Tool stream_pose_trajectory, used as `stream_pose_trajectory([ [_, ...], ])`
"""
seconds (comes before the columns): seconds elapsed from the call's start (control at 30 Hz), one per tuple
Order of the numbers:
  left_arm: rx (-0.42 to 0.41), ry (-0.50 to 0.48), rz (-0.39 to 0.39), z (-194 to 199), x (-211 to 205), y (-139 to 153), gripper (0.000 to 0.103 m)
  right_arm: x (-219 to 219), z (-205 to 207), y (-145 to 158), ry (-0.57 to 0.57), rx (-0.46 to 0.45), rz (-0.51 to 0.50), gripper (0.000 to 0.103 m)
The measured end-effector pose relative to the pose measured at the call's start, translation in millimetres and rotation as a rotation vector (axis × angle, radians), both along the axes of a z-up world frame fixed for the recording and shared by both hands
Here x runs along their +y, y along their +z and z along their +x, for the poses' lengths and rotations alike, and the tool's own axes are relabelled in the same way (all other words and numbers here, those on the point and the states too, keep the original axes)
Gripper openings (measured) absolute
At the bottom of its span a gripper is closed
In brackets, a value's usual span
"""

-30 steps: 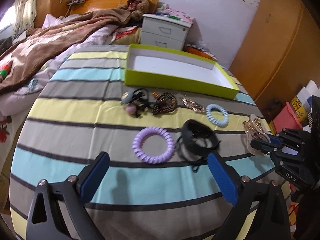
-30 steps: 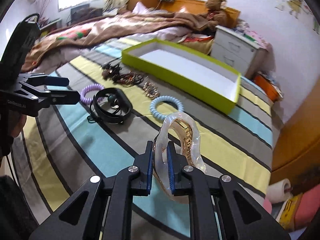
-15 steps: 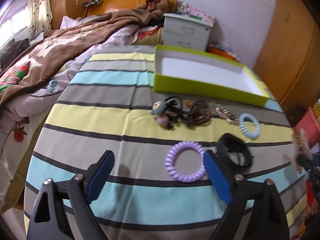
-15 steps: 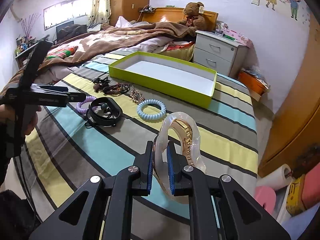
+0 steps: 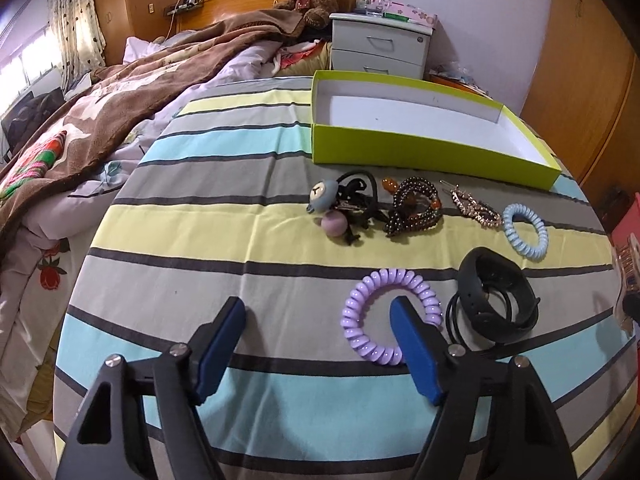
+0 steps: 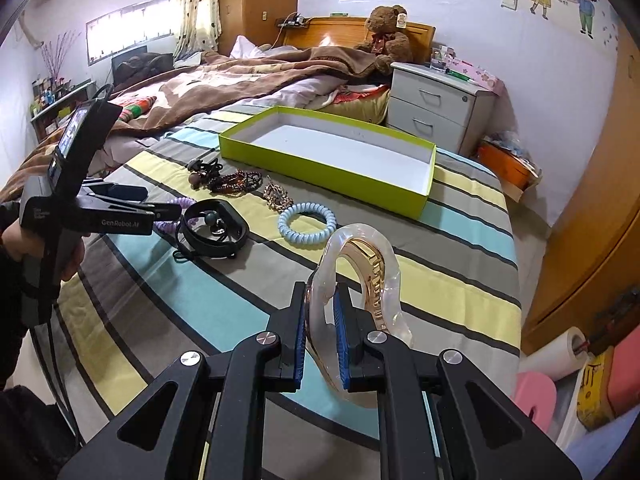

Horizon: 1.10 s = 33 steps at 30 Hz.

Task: Organize jewelry
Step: 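Grasp the purple coil hair tie with the left tool while the right tool holds the clip, then carry the purple tie with the left tool while the right tool carries the clip into the green box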

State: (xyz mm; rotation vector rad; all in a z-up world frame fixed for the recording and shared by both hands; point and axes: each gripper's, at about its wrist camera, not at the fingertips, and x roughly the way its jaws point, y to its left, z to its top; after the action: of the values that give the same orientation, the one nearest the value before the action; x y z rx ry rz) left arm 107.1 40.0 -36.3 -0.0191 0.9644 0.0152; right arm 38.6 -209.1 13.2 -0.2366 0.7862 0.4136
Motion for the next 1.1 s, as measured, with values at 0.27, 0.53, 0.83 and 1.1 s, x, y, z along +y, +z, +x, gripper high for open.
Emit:
stream_pose_trajectory([
  [0.27,-0.01,-0.049,0.017,-1,-9,1,0.059,1,1,-2,0.006,0.005,0.01,0.013],
  [0.53,-0.017,-0.099,0.021,-2,-19,4,0.034,2,2,-3,-0.004,0.01,0.01,0.013],
  [0.83,-0.016,-0.094,-0.006,-2,-16,5,0.011,1,2,-2,-0.019,0.004,0.016,0.013],
  [1.1,-0.033,-0.091,-0.015,-7,-17,10,0.01,-1,-2,1,-0.029,-0.007,0.025,0.013],
])
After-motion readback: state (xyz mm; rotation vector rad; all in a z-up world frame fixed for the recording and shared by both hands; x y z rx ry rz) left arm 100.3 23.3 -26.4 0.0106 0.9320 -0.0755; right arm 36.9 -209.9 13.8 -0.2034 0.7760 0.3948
